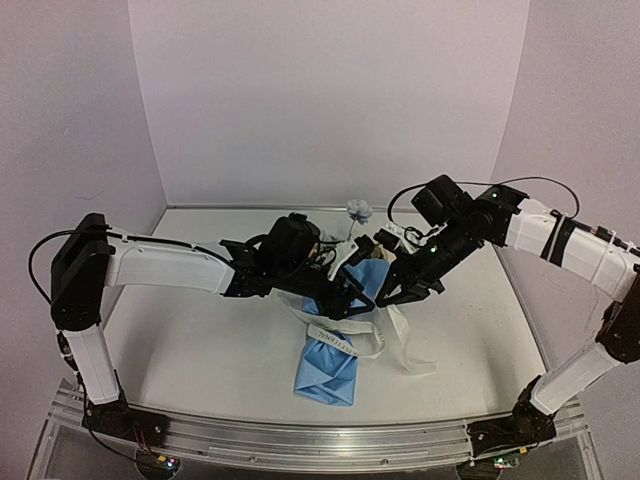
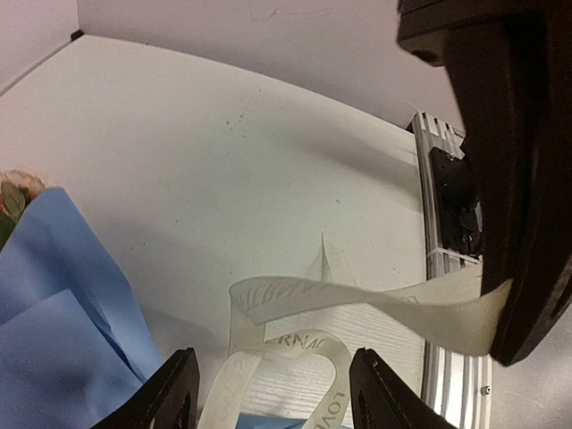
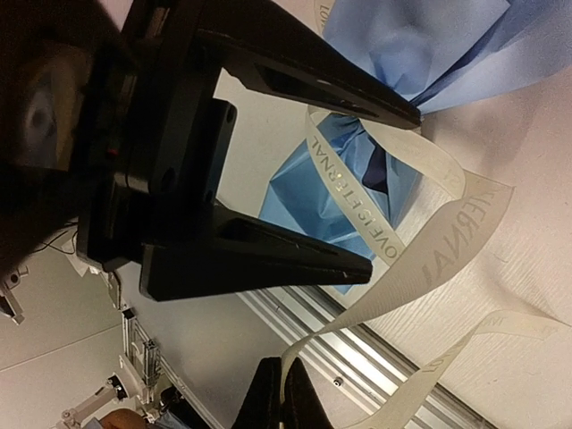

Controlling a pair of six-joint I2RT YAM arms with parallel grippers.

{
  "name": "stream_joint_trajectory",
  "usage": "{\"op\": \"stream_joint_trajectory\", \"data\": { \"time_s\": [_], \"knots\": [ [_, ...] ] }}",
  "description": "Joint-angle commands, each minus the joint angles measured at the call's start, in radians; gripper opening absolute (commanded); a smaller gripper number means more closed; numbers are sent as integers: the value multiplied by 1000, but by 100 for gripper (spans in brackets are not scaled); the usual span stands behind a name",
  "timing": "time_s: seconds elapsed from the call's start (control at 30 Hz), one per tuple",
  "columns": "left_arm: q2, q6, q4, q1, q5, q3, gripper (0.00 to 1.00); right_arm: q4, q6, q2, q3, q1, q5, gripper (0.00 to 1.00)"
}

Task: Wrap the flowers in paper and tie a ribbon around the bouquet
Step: Cross the half-tied ribbon over the folded bouquet.

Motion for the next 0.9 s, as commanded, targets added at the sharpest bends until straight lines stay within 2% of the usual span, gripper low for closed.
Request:
{"op": "stream_joint_trajectory", "data": {
  "time_s": [0.0, 0.3, 0.57, 0.7, 0.83, 0.87],
  "knots": [
    [37, 82, 113, -15, 7, 32, 58, -1, 12, 13, 56, 4, -59, 0],
    [87, 121, 191, -14, 38, 50, 50, -41, -25, -6, 44, 4, -123, 0],
    [108, 101, 304, -14, 64, 35, 47, -69, -59, -19, 21, 4, -150, 0],
    [126, 107, 318, -14, 82, 47, 32, -98, -91, -21, 19, 4, -145, 0],
    [122, 83, 347, -14, 70, 38, 9, -122, -124, -28, 7, 4, -117, 0],
    [114, 72, 361, -14, 56, 24, 6, -128, -135, -34, 2, 4, -96, 0]
  ]
}}
